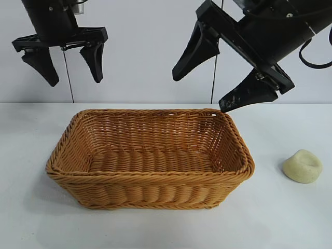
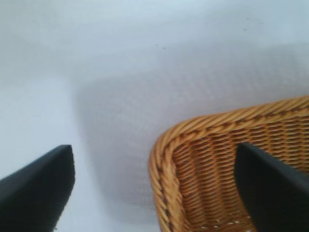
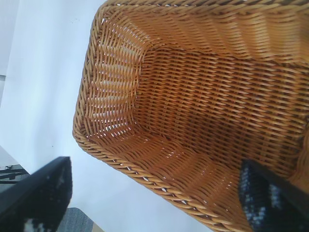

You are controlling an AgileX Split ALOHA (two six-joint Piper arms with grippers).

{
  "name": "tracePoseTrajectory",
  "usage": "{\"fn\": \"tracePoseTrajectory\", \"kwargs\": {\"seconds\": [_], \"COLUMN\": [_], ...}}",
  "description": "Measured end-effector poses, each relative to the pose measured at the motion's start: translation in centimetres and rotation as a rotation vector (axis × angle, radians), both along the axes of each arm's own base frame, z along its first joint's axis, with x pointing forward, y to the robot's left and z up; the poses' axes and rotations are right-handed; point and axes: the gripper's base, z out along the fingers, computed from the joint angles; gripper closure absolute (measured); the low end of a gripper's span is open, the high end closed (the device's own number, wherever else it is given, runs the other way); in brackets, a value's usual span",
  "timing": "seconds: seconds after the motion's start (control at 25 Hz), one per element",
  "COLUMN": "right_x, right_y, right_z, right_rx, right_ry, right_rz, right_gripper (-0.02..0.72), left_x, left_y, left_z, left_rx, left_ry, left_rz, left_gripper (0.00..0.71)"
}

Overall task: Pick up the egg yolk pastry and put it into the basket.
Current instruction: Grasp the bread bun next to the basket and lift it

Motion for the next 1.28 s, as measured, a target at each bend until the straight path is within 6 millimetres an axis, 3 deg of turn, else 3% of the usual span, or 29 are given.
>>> {"fn": "tracePoseTrajectory", "kwargs": {"seconds": [0.32, 0.56, 0.68, 0.92, 1.12, 1.28], "right_x": [0.0, 0.0, 0.0, 0.0, 0.0, 0.0], "right_y": [0.0, 0.0, 0.0, 0.0, 0.0, 0.0], "right_z": [0.0, 0.0, 0.0, 0.0, 0.0, 0.0], "right_rx": [-0.001, -0.001, -0.001, -0.001, -0.001, -0.001], "right_ry": [0.001, 0.001, 0.001, 0.001, 0.001, 0.001], "right_rz": [0.002, 0.002, 0.002, 0.002, 0.002, 0.002], "right_gripper": [0.062, 0.062, 0.062, 0.062, 0.062, 0.062], "left_x": [0.8, -1.0, -3.5, -9.8, -16.4, -22.3], "left_y": [9.0, 9.8, 9.7, 9.7, 9.4, 9.1], "left_z": [0.0, -1.2, -1.8, 0.8, 4.1, 5.3], "left_rx": [-0.011, -0.065, -0.055, -0.01, -0.007, -0.008], "left_ry": [0.002, 0.077, 0.141, 0.158, 0.098, 0.049], "left_rz": [0.2, 0.189, 0.161, 0.138, 0.136, 0.136], "left_gripper": [0.02, 0.02, 0.02, 0.02, 0.02, 0.02]}}
